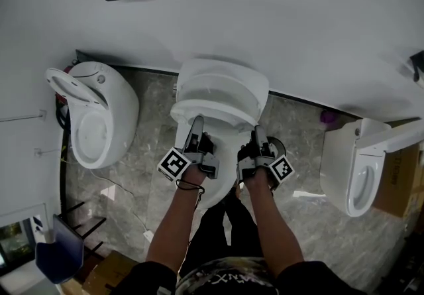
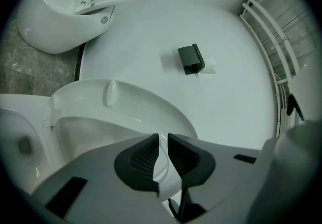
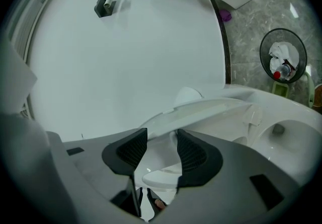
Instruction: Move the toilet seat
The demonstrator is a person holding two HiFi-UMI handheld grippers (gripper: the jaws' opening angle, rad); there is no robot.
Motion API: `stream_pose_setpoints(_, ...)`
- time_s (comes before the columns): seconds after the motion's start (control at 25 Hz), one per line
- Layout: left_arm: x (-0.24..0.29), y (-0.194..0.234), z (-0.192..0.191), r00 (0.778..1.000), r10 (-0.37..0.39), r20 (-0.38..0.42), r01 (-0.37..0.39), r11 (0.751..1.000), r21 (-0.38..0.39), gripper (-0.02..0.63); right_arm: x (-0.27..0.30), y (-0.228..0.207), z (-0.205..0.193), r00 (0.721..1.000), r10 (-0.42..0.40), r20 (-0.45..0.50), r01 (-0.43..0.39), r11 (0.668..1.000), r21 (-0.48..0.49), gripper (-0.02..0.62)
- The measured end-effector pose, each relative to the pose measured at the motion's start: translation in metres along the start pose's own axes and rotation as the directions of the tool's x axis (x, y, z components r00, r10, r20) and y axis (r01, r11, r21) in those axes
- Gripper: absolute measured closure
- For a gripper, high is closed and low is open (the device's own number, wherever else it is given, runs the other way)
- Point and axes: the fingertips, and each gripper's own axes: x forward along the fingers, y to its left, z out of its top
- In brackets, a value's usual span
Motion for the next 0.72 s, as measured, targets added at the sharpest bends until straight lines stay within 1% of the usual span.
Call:
stream_pose_setpoints(0.08, 0.007, -0.003, 0.002, 1.000, -0.009, 0.012, 0.009, 0.999, -0.038, 0.540, 0.004, 0.001, 0.002, 1.000, -0.003, 0.001, 0.003, 1.000, 0.001, 0.410)
stream_pose_setpoints(0.16, 0.013, -0.005, 0.004, 1.000, -0.018, 0.017, 0.019, 0.999, -0.050, 0.541, 0.008, 0.002, 0.003, 1.000, -0.004, 0.005, 0.004, 1.000, 0.001, 0.411)
stream_pose_setpoints(0.32, 0.021, -0.004, 0.008, 1.000, -0.021, 0.010, 0.021, 0.999, -0.029, 0.543, 0.015, 0.003, 0.007, 1.000, -0.004, 0.014, 0.004, 1.000, 0.003, 0.415)
stream_pose_setpoints(0.44, 0.023, 0.006, 0.014, 1.000, 0.019, -0.005, -0.019, 1.000, 0.023, 0.545, 0.021, 0.004, 0.009, 1.000, -0.008, 0.023, 0.008, 1.000, 0.004, 0.420)
stream_pose_setpoints(0.56, 0.036, 0.013, 0.026, 1.000, 0.019, 0.008, -0.019, 1.000, 0.002, 0.548, 0.039, 0.001, 0.009, 0.999, -0.018, 0.029, 0.018, 1.000, 0.005, 0.426)
stream_pose_setpoints(0.64, 0.039, 0.020, 0.032, 0.999, 0.037, 0.007, -0.037, 0.999, 0.023, 0.551, 0.046, 0.000, 0.010, 0.999, -0.022, 0.034, 0.021, 1.000, 0.007, 0.427)
stream_pose_setpoints(0.72, 0.038, 0.014, 0.030, 1.000, 0.014, 0.015, -0.014, 1.000, 0.001, 0.554, 0.042, 0.003, 0.013, 0.999, -0.015, 0.039, 0.015, 1.000, 0.008, 0.430)
